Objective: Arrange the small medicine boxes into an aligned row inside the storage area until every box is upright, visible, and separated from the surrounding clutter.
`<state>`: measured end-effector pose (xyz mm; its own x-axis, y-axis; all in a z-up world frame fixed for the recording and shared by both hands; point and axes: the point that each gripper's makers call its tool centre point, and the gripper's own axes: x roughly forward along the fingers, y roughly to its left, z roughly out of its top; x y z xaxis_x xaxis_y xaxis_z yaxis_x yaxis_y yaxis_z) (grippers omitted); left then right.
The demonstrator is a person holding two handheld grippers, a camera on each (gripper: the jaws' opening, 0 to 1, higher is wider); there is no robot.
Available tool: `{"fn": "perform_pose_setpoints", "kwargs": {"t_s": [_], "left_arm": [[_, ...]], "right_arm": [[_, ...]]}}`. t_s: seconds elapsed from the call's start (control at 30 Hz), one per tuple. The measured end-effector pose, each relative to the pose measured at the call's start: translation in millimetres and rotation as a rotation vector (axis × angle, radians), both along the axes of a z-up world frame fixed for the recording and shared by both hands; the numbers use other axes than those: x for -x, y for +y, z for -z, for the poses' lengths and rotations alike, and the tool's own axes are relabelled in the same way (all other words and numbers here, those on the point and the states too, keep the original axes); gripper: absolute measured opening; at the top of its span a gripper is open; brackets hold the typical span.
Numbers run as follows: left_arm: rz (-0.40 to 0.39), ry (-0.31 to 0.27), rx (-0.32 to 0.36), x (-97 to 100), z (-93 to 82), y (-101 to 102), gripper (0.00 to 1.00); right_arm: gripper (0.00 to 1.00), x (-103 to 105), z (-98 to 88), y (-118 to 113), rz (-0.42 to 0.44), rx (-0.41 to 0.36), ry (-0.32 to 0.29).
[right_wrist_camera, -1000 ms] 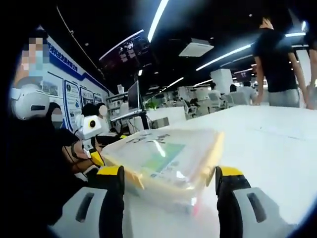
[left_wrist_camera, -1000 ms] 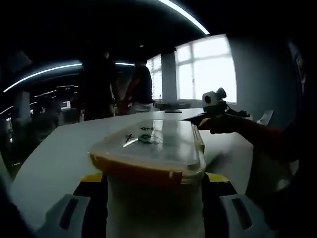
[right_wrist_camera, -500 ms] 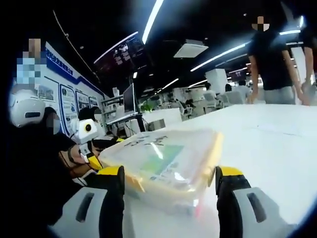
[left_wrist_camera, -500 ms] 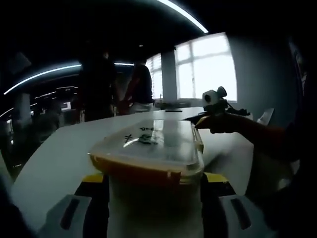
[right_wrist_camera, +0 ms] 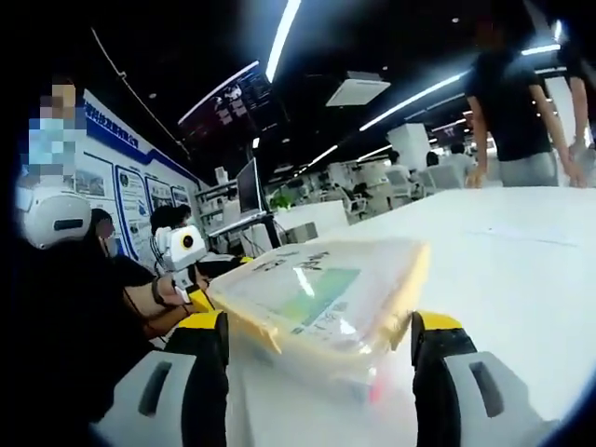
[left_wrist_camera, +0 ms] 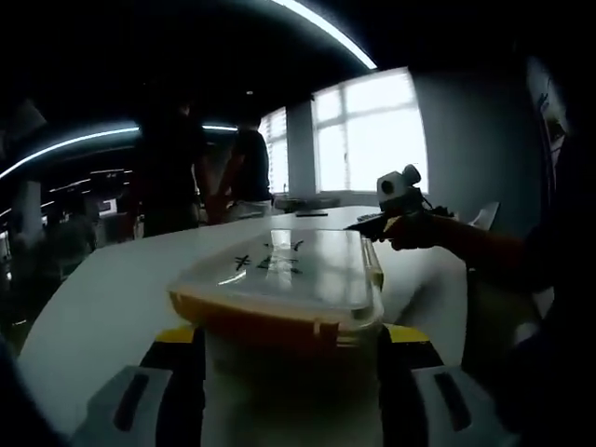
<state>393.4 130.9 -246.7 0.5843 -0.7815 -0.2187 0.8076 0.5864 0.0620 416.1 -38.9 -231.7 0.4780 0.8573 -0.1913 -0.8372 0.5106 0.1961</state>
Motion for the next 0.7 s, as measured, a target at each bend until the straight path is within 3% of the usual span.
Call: {"fn": "perform_pose_setpoints", "kwargs": {"t_s": [0.07,0.2,0.33,0.5,0.7], "left_arm": [[0.027,-0.001,0.003,-1.8,-0.3,2.1,0.74],[0.071,-0.009,0.006,-3.8,-0.2,6.6,0.67],[0.12,-0.012,0.021,-9.2,-0.9,10.2,0.66],[0.134,-0.027,-0.012,-14.0,-0.3,9.1,0.67],[0.143,-0.033,-0.035,-28.4,0.5,10.1,0.7]], "right_arm": [[0.64,-0.1,4.0,-4.9,0.023,0.028,0.009],[0.58,6.1,3.2,-7.2,0.012,0.045,0.009],[0.5,8.0,6.5,-12.1,0.025,0.084,-0.004],[0.48,18.1,4.8,-8.1,0.051,0.087,0.027],[0.45,30.4,6.6,-0.1,0.107,0.143,0.03]]}}
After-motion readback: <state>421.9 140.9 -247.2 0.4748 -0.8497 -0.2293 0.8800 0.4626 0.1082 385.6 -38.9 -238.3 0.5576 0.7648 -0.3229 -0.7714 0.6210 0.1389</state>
